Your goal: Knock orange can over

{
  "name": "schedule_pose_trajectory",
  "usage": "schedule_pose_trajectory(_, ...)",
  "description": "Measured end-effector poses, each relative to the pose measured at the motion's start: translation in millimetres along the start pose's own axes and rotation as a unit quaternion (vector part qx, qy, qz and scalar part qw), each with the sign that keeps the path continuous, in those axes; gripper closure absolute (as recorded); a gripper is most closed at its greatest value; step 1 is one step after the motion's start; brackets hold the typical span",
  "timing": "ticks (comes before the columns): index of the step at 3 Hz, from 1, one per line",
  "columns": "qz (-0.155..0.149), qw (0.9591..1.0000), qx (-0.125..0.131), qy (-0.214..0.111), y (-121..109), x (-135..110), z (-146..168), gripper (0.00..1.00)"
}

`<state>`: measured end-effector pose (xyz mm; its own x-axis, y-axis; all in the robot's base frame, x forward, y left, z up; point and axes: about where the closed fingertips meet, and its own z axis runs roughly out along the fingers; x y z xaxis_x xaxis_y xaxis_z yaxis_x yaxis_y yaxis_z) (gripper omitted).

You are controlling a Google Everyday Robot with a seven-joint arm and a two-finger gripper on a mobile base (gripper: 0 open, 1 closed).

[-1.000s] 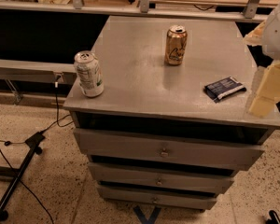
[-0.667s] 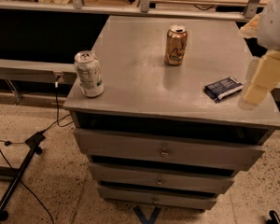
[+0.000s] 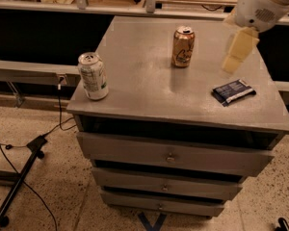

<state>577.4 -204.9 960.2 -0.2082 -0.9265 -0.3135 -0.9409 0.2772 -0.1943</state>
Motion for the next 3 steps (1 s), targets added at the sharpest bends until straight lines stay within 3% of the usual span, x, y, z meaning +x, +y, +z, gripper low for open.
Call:
schedule_pose_trajectory(1,0.0,0.9996,0.024,-0.016,-29.9,-12.4,-3.4,0.0)
schedule_pose_trajectory(2,-0.001,0.9994,0.028,-0.018,-29.0,-13.1,-7.5,0.0)
schedule_pose_trajectory(3,0.029,0.996,0.011,-0.084,-32.9,-20.5,4.2,0.0)
